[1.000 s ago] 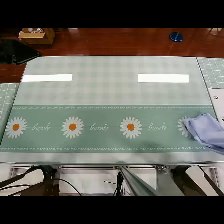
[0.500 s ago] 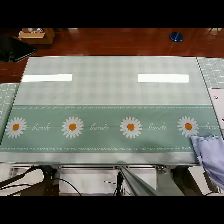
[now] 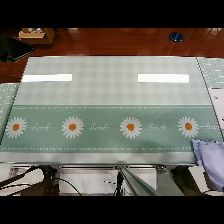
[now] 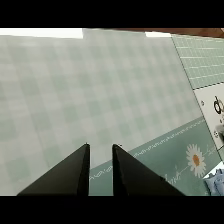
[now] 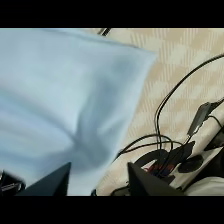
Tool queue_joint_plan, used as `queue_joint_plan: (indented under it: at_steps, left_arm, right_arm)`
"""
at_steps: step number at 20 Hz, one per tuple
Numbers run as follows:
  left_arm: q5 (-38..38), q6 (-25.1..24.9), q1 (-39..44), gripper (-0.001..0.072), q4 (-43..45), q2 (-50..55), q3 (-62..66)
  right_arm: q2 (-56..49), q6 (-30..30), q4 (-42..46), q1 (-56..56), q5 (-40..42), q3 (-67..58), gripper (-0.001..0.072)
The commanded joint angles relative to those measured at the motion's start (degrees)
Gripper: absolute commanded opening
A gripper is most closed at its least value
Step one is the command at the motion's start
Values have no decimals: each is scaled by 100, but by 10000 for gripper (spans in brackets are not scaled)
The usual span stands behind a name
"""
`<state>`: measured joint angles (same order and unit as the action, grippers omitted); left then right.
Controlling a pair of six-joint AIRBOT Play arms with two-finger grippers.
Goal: Fold the shirts.
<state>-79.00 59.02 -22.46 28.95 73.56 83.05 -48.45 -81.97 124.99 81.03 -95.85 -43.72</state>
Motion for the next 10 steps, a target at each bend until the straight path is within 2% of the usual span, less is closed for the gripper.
queue_joint_plan:
  at_steps: [1,3,4,5,6,7,8,9,10]
  left_arm:
    - [-2,-2,-7,201,0,2,2]
    - [92,-4,26,202,4,4,2]
    - [155,-31,55,203,4,13,2]
    - [238,-175,109,209,9,35,2]
    - [330,-365,201,303,24,85,2]
    - [409,-391,321,457,46,155,0]
    - [505,-400,503,492,74,256,0]
    - [632,-442,721,493,83,367,2]
    - [870,-439,1040,493,85,492,2]
  right_arm:
    - [4,138,-153,7,638,42,472]
    - [4,129,-1029,-22,1248,33,471]
    - [4,264,-2048,-22,1648,4,461]
    - [4,660,-3560,-92,2162,-55,365]
    - [9,1220,-5246,-317,2660,-72,331]
    - [9,1810,-6841,-662,3010,-72,332]
    - [9,2282,-8330,-1180,3307,-72,331]
    - [2,2490,-9291,-1773,3578,-72,319]
    - [2,2524,-9779,-2518,3805,-72,290]
